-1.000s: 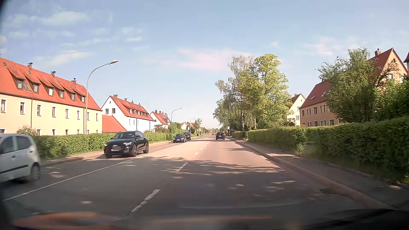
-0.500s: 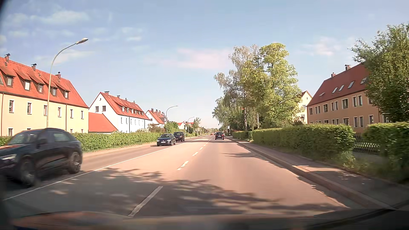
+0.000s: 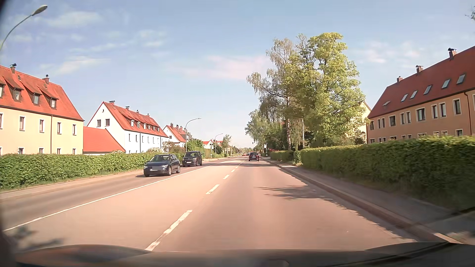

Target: Follow the waypoints while adhering to traffic rules and regulations

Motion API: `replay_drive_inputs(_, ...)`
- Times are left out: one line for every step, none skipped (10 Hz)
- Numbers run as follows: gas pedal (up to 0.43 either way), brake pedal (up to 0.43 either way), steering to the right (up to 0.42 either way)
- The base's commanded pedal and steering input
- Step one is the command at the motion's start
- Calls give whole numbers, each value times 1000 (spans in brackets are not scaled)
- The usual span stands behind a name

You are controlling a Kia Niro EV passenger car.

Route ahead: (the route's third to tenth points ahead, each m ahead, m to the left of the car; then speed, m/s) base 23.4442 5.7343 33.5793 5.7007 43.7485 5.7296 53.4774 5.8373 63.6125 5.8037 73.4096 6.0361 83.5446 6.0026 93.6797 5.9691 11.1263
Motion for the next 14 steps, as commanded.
replay_drive_inputs(79, 0, 1)
replay_drive_inputs(79, 0, 1)
replay_drive_inputs(79, 0, 1)
replay_drive_inputs(79, 0, 1)
replay_drive_inputs(79, 0, 1)
replay_drive_inputs(79, 0, 1)
replay_drive_inputs(79, 0, 1)
replay_drive_inputs(79, 0, 1)
replay_drive_inputs(79, 0, 1)
replay_drive_inputs(79, 0, 0)
replay_drive_inputs(79, 0, 0)
replay_drive_inputs(79, 0, 0)
replay_drive_inputs(79, 0, 0)
replay_drive_inputs(79, 0, 0)
